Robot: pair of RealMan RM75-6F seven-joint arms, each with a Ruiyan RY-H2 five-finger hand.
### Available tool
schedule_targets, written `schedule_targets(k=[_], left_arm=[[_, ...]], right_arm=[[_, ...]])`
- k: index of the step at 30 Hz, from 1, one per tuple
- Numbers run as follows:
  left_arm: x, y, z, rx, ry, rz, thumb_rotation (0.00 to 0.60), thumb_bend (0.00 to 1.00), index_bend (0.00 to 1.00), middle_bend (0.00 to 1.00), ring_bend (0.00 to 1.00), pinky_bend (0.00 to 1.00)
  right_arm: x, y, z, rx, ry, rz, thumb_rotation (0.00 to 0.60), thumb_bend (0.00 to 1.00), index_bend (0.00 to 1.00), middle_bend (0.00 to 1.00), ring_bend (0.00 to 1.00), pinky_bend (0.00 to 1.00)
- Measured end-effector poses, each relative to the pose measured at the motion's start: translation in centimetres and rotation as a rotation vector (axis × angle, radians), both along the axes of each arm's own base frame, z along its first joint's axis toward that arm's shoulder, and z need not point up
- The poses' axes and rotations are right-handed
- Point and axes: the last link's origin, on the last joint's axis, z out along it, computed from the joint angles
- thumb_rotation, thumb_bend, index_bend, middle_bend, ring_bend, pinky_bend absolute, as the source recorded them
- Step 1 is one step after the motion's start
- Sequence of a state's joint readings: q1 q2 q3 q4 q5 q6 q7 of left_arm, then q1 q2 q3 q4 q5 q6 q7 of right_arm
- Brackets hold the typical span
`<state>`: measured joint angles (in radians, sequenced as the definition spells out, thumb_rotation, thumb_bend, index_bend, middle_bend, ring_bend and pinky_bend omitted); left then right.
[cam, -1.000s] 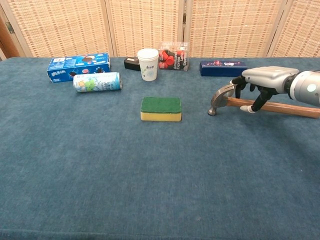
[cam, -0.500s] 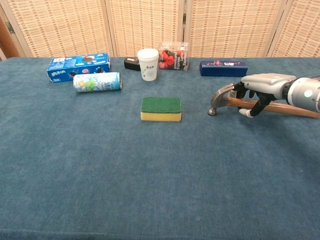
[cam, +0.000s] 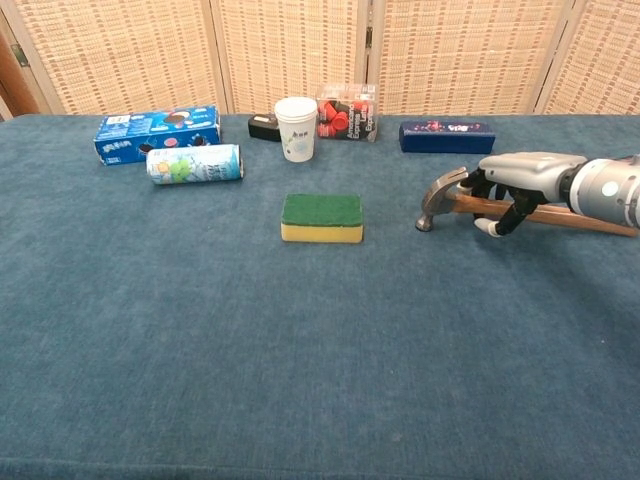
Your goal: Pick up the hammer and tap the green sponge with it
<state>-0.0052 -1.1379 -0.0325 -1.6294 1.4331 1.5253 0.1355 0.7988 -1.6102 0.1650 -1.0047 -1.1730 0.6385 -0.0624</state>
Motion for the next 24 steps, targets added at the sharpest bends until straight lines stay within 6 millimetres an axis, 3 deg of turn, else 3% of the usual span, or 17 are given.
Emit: schedule_targets(k=[24], left_arm=[[-0.33,0.08,-0.44,-0.016,-0.002,0.024,0.600,0.18,0.00,0.00,0.00,0.00]], right_arm=[[-0.07,-0.19,-0.17,0.000,-0.019,-0.015,0.600,0.62,0.46,0.54,0.33,0.28]])
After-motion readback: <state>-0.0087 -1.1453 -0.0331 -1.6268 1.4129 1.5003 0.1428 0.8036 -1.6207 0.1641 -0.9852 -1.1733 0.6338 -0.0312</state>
